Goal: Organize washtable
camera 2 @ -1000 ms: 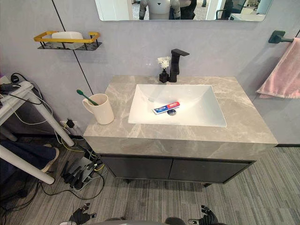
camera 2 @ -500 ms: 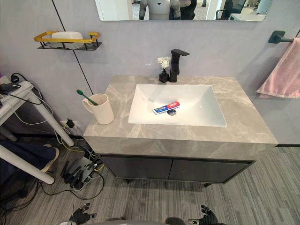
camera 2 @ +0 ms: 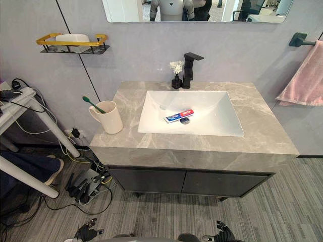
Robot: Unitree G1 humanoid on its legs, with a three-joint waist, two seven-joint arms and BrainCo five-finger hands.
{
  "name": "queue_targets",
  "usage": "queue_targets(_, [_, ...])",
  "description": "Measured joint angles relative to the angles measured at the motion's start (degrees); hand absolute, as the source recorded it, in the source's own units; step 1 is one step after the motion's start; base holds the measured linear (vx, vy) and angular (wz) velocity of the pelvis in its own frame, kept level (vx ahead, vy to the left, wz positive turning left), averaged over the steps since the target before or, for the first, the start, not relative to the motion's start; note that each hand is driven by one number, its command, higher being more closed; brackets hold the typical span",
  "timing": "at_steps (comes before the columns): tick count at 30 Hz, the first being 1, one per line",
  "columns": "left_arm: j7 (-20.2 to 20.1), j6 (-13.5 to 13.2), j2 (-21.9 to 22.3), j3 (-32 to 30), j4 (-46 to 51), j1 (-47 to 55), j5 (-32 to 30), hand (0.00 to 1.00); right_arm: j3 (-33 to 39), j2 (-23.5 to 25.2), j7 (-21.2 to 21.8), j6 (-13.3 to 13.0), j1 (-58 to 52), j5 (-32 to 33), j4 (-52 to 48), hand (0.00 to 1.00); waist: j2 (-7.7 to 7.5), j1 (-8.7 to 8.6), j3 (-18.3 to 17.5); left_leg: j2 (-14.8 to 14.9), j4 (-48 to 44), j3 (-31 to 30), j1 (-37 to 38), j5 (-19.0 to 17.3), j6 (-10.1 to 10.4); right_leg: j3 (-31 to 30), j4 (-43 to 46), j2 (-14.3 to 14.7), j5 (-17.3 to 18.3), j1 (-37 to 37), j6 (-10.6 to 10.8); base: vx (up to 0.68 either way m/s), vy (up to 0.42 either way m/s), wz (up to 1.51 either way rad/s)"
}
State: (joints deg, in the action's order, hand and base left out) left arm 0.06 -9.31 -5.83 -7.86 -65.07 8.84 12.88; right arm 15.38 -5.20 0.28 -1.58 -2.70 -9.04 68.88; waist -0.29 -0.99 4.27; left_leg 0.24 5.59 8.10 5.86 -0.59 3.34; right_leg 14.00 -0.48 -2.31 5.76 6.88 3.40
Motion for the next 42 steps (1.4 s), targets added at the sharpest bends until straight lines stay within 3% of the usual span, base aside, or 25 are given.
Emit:
queue_targets(9, [0.4, -0.02, -0.22, 0.03, 0.3, -1.1, 0.15, 0.0, -0.91, 0.11, -0.26, -0.23, 0.26, 5.32, -0.83, 0.0, -0.32, -0.05, 1.07, 0.42, -0.15, 0.42, -0.64, -0.02, -0.01, -0.28, -0.22, 0.4, -0.17, -0.66, -0.34, 0.0, -0.001, -0.02])
queue_targets(11, [1.08, -0.04, -0.2, 0.5, 1.14, -1.51, 0.62, 0.0, -2.45, 0.1, -0.52, -0.41, 0.62, 6.75, -2.67, 0.0, -0.32, 0.0, 1.24, 0.85, -0.19, 0.87, -1.89, 0.2, 0.3, -0.36, 2.77, 0.49, 0.91, -3.27, -0.75, -0.01, -0.023, -0.12])
queue_targets(14, [2.82, -0.26, 0.24, 1.54, 7.72, -1.37, 4.02, 0.0, -5.41, 2.19, -1.99, -1.8, -0.45, 10.33, -11.51, 0.0, -1.46, -1.1, 2.64, 1.23, -1.62, 0.95, -3.12, -0.44, 0.58, -0.2, 9.31, 0.01, 4.76, -6.71, -2.28, 0.0, -0.065, 0.02])
queue_targets(15, [3.24, -0.52, 0.54, 1.59, 11.11, -1.23, 5.19, 0.0, -6.72, 3.57, -2.79, -2.5, -1.66, 11.24, -15.46, 0.0, -2.26, -1.16, 3.2, 1.58, -6.76, 0.85, -5.29, -3.13, 0.82, -0.22, 10.87, -0.4, 6.02, -7.21, -2.9, 0.0, -0.103, 0.14])
queue_targets(16, [3.86, -1.22, 1.64, 1.63, 16.55, -0.86, 7.12, 0.0, -8.66, 4.69, -3.16, -3.34, -3.14, 13.11, -21.31, 0.0, -2.26, -1.0, 3.94, 3.13, -16.77, 0.86, -9.67, -7.82, 1.28, 0.27, 11.97, 0.15, 7.89, -7.11, -4.04, 0.0, -0.107, 0.15])
queue_targets(17, [4.2, -1.61, 2.58, 1.55, 20.87, -0.36, 8.08, 0.0, -9.9, 5.14, -3.51, -4.06, -4.05, 14.01, -25.24, 0.0, -1.97, -0.75, 4.75, 4.91, -25.61, 1.67, -13.26, -10.14, 2.04, 0.59, 12.31, 0.79, 8.67, -6.93, -4.74, 0.0, -0.151, 0.11])
queue_targets(19, [6.11, -2.73, 5.05, 1.77, 32.62, 0.52, 10.74, 0.0, -12.52, 4.3, -5.38, -4.69, -4.44, 15.35, -33.92, 0.0, -0.83, -0.35, 7.08, 10.87, -50.91, 5.1, -24.89, -9.88, 0.76, 0.37, 13.12, 2.38, 9.95, -4.78, -6.6, 0.1, -0.099, -0.07])
queue_targets(20, [7.03, -2.94, 5.7, 2.32, 35.53, 0.9, 11.47, 0.0, -13.23, 4.01, -6.34, -4.78, -4.09, 15.37, -36.24, 0.0, -0.58, -0.26, 7.35, 11.06, -54.85, 5.05, -27.64, -10.21, 0.91, -0.03, 14.05, 2.35, 10.93, -4.56, -6.97, 0.18, -0.014, -0.16])
queue_targets(21, [7.93, -3.12, 5.91, 3.06, 37.51, 1.23, 11.85, 0.0, -13.4, 3.7, -7.13, -4.82, -3.78, 15.37, -37.55, 0.0, -0.65, -0.18, 7.38, 10.64, -55.35, 4.63, -29.17, -10.29, 0.94, -0.27, 14.51, 2.0, 11.58, -4.48, -6.91, 0.38, 0.048, -0.38])
queue_targets(22, [11.18, -3.56, 6.95, 4.48, 46.44, 2.0, 12.41, 0.0, -13.35, 2.56, -9.91, -4.88, -1.69, 15.44, -42.35, 0.0, -0.85, 0.96, 7.65, 6.77, -46.29, 1.86, -32.32, -10.31, 1.4, -2.73, 14.67, 0.48, 13.28, -3.79, -6.24, 0.47, 0.08, -0.59])
queue_targets(23, [12.47, -3.91, 7.49, 4.74, 50.73, 2.11, 12.4, 0.0, -13.35, 2.4, -10.69, -5.07, -0.14, 15.79, -44.1, 0.0, -0.66, 1.9, 7.74, 4.8, -39.34, -0.06, -33.06, -9.75, 2.21, -4.34, 14.29, -0.32, 14.29, -2.84, -5.63, 0.51, 0.102, -0.76])
queue_targets(25, [14.05, -4.65, 7.9, 6.18, 56.78, 2.71, 12.28, 0.0, -13.59, 2.48, -11.71, -6.1, 1.58, 17.08, -46.59, 0.0, -0.22, 2.16, 7.37, 2.89, -26.75, -1.25, -32.5, -6.45, 4.35, -5.38, 13.76, -1.31, 15.79, -0.48, -2.28, 0.53, 0.165, -0.63])
queue_targets(26, [14.02, -5.05, 7.74, 6.79, 58.51, 2.63, 12.24, 0.0, -13.64, 2.6, -11.77, -6.78, 1.59, 17.53, -47.5, 0.0, -0.45, 2.36, 6.93, 2.17, -25.82, -1.51, -31.56, 0.98, 0.75, -6.54, 14.38, -2.43, 17.08, 0.98, -0.15, 0.7, 0.226, -0.49])
queue_targets(27, [14.02, -5.07, 7.83, 7.43, 58.92, 2.59, 12.25, 0.0, -13.82, 3.0, -11.77, -6.91, 1.62, 17.56, -47.64, 0.0, -0.99, 2.37, 6.22, 1.36, -26.41, -1.14, -31.41, 1.83, -3.53, -6.95, 15.38, -3.55, 17.46, 1.02, 0.81, 0.53, 0.155, -0.28])
queue_targets(28, [13.98, -4.97, 7.63, 7.87, 59.2, 1.81, 12.29, 0.0, -14.16, 3.63, -11.74, -6.99, 1.62, 17.53, -48.2, 0.0, -2.69, 1.81, 5.8, 0.48, -29.08, 0.33, -32.19, 0.28, -5.47, -7.18, 18.65, -5.62, 17.34, -0.15, 2.16, 0.68, 0.19, -0.17])
queue_targets(29, [13.88, -4.75, 7.21, 8.53, 59.34, 0.6, 12.23, 0.0, -14.17, 4.13, -11.37, -6.92, 1.37, 17.49, -49.01, 0.0, -3.52, 1.82, 5.99, 0.48, -33.3, 0.98, -32.41, -3.42, -6.78, -8.01, 26.05, -6.72, 15.72, -2.76, 3.86, 0.64, 0.182, -0.25])
queue_targets(31, [13.72, -4.43, 6.27, 10.2, 60.09, 0.3, 10.52, 0.0, -14.15, 5.78, -11.34, -7.02, 1.4, 17.51, -50.02, 0.0, -5.36, 1.72, 6.15, -0.21, -34.27, 2.39, -27.54, -7.67, -7.97, -7.99, 44.87, -9.51, 9.24, -8.54, 3.48, 0.6, 0.171, -0.31])
queue_targets(32, [13.68, -4.0, 5.43, 12.2, 60.74, 0.01, 9.09, 0.0, -14.54, 6.28, -11.31, -7.14, 0.87, 17.51, -50.66, 0.0, -5.5, 1.4, 6.2, -0.45, -33.5, 2.49, -23.18, -9.98, -8.55, -7.61, 56.29, -10.86, 9.09, -12.35, 3.22, 0.55, 0.125, -0.22])
queue_targets(34, [13.39, -3.69, 4.92, 14.02, 64.48, 0.46, 6.2, 0.0, -17.22, 6.28, -10.62, -7.18, 0.07, 17.5, -53.53, 0.0, -4.53, 1.49, 6.41, 0.39, -29.96, 2.42, -14.82, -11.14, -8.8, -5.63, 63.73, -10.25, 10.66, -16.84, 0.54, 0.54, 0.1, -0.3])
queue_targets(36, [12.91, -3.96, 4.89, 15.2, 67.77, 0.69, 4.39, 0.0, -19.18, 6.46, -9.64, -7.55, -1.96, 17.49, -58.17, 0.0, -2.77, 1.52, 6.16, 1.86, -25.16, 2.35, -8.45, -11.62, -8.05, -1.03, 60.04, -9.52, 11.8, -20.8, -1.05, 0.42, 0.013, -0.17])
queue_targets(39, [12.39, -4.68, 4.89, 16.71, 69.22, -0.21, 3.94, 0.0, -20.16, 6.56, -8.87, -8.33, -3.05, 17.48, -62.64, 0.0, -2.24, 0.09, 5.5, 3.66, -22.25, 1.95, -4.18, -13.19, -5.58, 3.11, 42.33, -9.58, 11.62, -26.43, -1.72, 0.41, -0.077, 0.15])
queue_targets(40, [12.39, -4.66, 4.87, 17.05, 69.05, -0.33, 3.61, 0.0, -20.07, 6.53, -8.88, -8.39, -3.04, 17.48, -63.39, 0.0, -2.27, 0.07, 5.46, 4.37, -21.89, 1.84, -3.24, -14.1, -4.89, 2.95, 35.78, -9.28, 9.87, -27.75, -1.67, 0.49, -0.203, 0.18])
queue_targets(42, [12.41, -4.66, 4.73, 17.27, 68.58, -0.34, 3.43, 0.0, -20.02, 6.54, -8.9, -8.61, -3.13, 17.48, -63.73, 0.0, -2.85, 0.05, 5.01, 5.64, -21.45, 1.59, -1.12, -16.11, -2.27, 1.81, 22.59, -7.83, 2.58, -28.71, -1.35, 0.44, -0.236, 0.16])
